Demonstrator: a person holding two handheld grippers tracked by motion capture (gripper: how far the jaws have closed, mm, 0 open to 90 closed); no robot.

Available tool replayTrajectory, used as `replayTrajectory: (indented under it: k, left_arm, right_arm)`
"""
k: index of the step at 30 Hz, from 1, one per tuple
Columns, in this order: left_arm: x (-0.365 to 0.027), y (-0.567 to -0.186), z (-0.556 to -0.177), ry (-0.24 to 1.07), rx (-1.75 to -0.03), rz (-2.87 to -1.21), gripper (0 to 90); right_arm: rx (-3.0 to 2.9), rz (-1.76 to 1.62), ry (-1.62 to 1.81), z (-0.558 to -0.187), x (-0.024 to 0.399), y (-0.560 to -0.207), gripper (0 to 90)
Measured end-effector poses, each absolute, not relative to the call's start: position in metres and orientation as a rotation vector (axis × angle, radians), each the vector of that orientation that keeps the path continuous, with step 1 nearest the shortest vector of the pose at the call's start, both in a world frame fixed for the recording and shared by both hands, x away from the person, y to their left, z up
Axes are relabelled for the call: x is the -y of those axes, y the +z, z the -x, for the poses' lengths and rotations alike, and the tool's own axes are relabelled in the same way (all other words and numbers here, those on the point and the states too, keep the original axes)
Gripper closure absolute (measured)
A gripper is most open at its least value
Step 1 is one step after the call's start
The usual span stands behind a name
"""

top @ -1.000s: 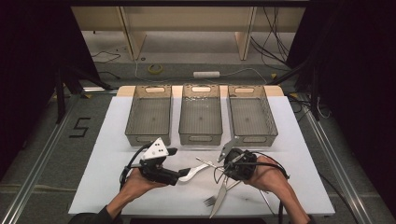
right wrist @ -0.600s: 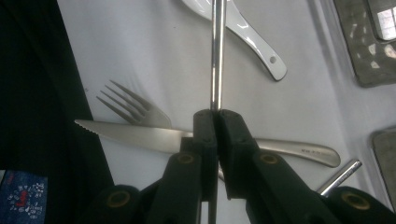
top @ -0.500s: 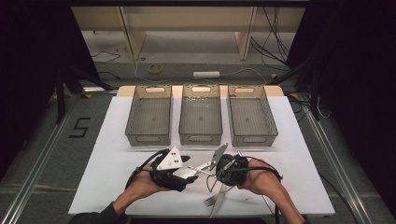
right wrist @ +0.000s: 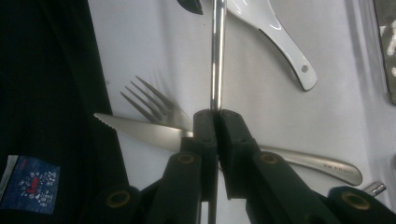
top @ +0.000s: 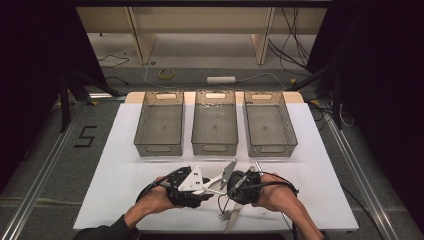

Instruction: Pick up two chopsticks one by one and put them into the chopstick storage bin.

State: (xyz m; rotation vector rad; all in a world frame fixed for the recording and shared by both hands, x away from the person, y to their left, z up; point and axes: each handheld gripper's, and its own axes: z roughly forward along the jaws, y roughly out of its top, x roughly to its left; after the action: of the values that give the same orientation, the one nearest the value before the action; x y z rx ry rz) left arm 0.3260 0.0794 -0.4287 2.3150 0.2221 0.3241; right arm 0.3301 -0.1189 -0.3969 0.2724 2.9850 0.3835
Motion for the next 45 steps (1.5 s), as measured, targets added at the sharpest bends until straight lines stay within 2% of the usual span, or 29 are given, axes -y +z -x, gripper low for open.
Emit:
replayTrajectory:
  k: [17,25,29,30,32,33,34,39,40,42,45]
  left_arm:
    - [-0.079,-0.434,-0.322,0.281,-0.101,-2.386,71.4]
    - [-0.078,-0.435,-0.320,0.167,-0.020,-2.398,81.3]
    - [-0.079,-0.432,-0.319,0.168,-0.026,-2.384,82.8]
    - [-0.079,-0.431,-0.319,0.173,-0.039,-2.382,82.9]
    - [-0.080,-0.430,-0.319,0.188,-0.060,-2.375,82.9]
    - [-0.081,-0.430,-0.320,0.182,-0.070,-2.376,83.0]
    - [-0.082,-0.429,-0.321,0.189,-0.076,-2.377,83.0]
    - [-0.087,-0.427,-0.326,0.222,-0.170,-2.337,82.9]
    - [-0.089,-0.427,-0.328,0.230,-0.193,-2.330,82.9]
    - [-0.092,-0.426,-0.330,0.248,-0.234,-2.313,83.0]
    - [-0.099,-0.423,-0.335,0.271,-0.305,-2.284,83.0]
  right_arm:
    - [-3.003,-0.176,0.366,-0.325,0.116,-0.399,86.1]
    - [-3.010,-0.088,0.359,-0.323,0.118,-0.400,84.2]
    - [-3.019,-0.108,0.406,-0.326,0.123,-0.397,82.2]
    - [-2.994,-0.146,0.431,-0.328,0.125,-0.394,77.1]
    - [-2.986,-0.179,0.450,-0.329,0.127,-0.392,75.3]
    - [-2.971,-0.220,0.483,-0.331,0.132,-0.386,68.8]
    - [-2.971,-0.220,0.483,-0.331,0.132,-0.386,68.8]
    - [-2.898,-0.421,0.671,-0.336,0.146,-0.376,55.2]
    - [-2.898,-0.421,0.671,-0.336,0.146,-0.376,55.2]
    - [-2.854,-0.520,0.784,-0.339,0.157,-0.372,46.7]
    - [-2.814,-0.576,0.867,-0.339,0.164,-0.370,44.4]
